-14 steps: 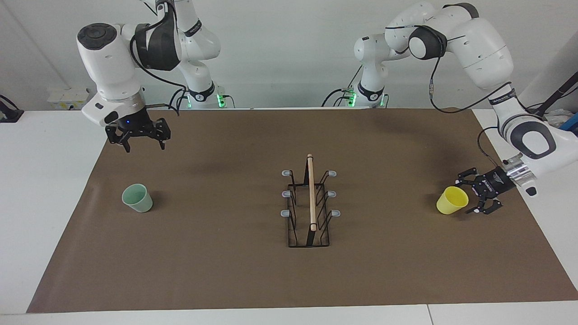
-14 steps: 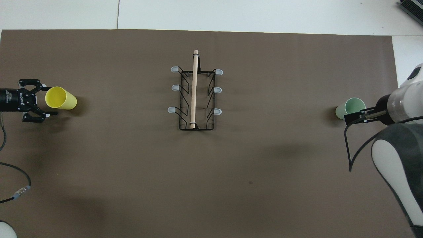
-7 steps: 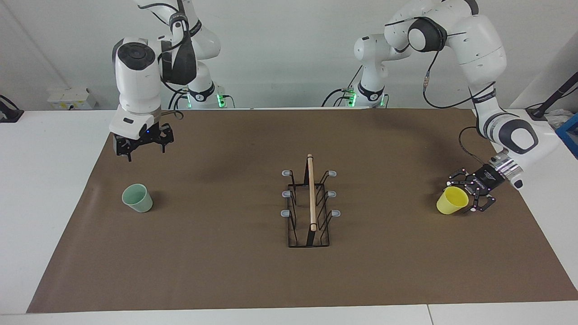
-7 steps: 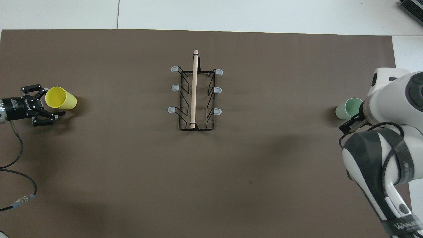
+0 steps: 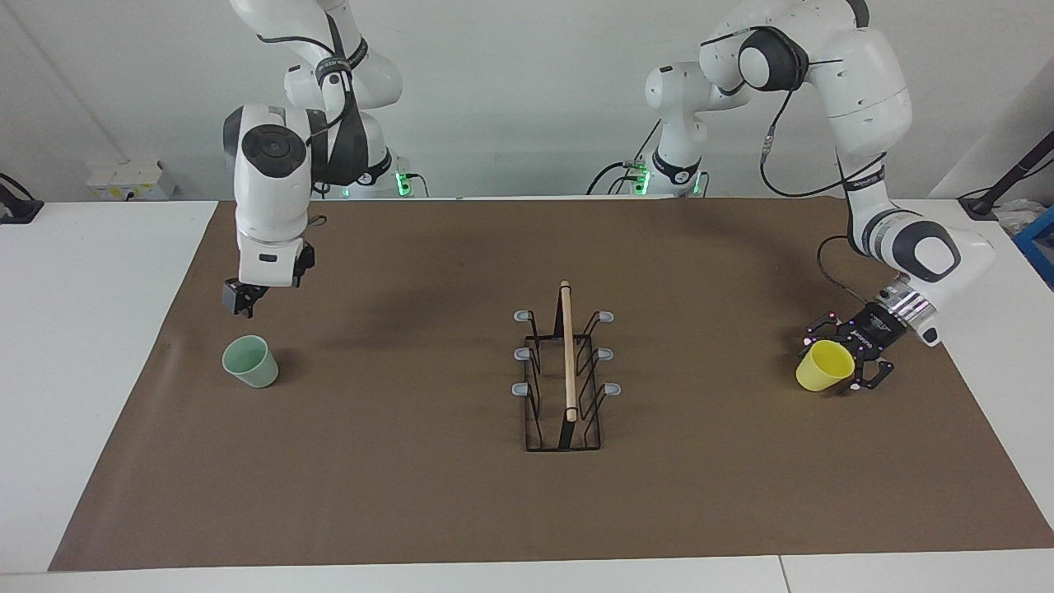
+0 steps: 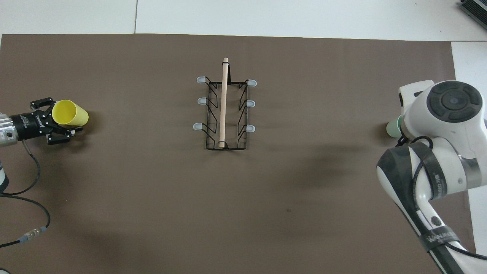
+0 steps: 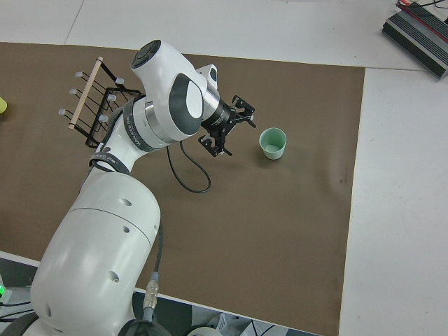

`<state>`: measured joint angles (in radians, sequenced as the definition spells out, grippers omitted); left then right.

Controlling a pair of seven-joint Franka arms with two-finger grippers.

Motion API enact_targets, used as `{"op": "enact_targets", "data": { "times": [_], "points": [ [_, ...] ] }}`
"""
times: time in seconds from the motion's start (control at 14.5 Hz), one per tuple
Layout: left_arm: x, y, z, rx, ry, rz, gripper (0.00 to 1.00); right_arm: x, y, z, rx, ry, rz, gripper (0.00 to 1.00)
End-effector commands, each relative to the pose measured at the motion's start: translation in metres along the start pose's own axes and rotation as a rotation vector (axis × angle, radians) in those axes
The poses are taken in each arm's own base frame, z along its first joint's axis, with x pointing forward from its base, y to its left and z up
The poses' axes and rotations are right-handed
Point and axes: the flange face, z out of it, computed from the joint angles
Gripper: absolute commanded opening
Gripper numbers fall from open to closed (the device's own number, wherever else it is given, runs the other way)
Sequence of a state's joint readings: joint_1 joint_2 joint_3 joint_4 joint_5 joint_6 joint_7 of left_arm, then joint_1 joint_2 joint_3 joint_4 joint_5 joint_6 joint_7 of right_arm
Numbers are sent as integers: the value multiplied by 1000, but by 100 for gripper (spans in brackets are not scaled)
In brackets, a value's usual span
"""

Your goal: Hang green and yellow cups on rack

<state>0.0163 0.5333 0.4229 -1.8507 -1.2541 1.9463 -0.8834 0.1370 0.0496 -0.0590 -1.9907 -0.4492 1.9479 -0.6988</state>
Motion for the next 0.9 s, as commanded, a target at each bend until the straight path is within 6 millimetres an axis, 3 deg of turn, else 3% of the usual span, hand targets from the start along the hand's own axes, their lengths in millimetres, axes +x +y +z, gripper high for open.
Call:
{"op": "enact_targets", "data": {
  "times": [0.0,0.21,0.34,0.41,0.62,0.83],
  "points": [
    [-9,-11,-2,-28,-38,38,99,11,-8,1,-42,-41,-111,100],
    [-8,-17,1,-23,-37,56,77,28,-18,13,-70,-114,-171,100],
    [-11,-16,3,-25,-33,67,18,33,-21,19,-84,-160,-197,100],
    [-14,-17,5,-21,-34,72,0,36,-23,24,-85,-179,-212,100],
    [-26,-8,-3,-61,-18,96,0,42,-23,43,-94,-239,-246,100],
    [-56,4,-14,-118,-1,140,0,39,-24,53,-116,-293,-278,100]
  ]
}}
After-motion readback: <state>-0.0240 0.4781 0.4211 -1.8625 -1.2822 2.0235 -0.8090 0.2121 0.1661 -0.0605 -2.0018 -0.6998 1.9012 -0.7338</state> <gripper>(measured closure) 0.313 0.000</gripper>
